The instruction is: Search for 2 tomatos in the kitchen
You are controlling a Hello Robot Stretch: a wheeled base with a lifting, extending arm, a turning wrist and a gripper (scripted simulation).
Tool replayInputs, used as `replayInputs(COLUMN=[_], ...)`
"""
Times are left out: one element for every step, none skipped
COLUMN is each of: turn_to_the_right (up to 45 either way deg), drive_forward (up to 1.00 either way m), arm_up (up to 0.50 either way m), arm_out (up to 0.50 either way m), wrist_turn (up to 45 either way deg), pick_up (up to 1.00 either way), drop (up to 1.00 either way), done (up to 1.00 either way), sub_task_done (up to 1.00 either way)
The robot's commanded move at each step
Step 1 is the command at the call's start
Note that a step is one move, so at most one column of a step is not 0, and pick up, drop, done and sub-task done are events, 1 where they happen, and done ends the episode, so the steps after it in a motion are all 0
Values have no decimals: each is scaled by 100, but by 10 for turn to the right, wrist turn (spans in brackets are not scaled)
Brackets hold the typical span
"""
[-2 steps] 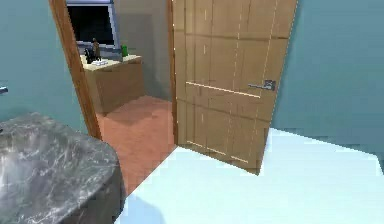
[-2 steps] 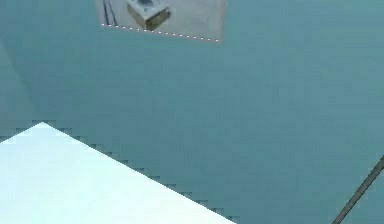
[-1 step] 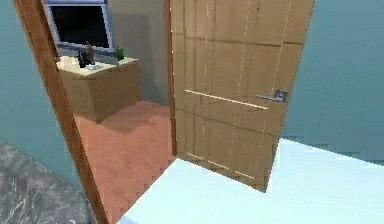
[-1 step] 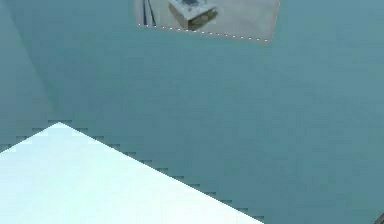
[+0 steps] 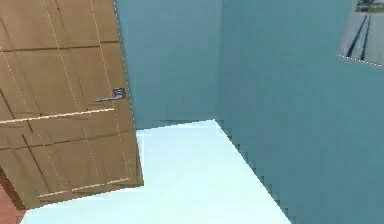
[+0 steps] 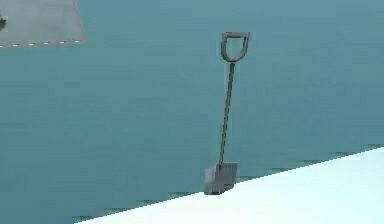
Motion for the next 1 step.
replayInputs(turn_to_the_right=[450], drive_forward=[0], arm_up=[0], arm_out=[0], wrist_turn=[0], pick_up=[0], drop=[0], done=[0], sub_task_done=[0])
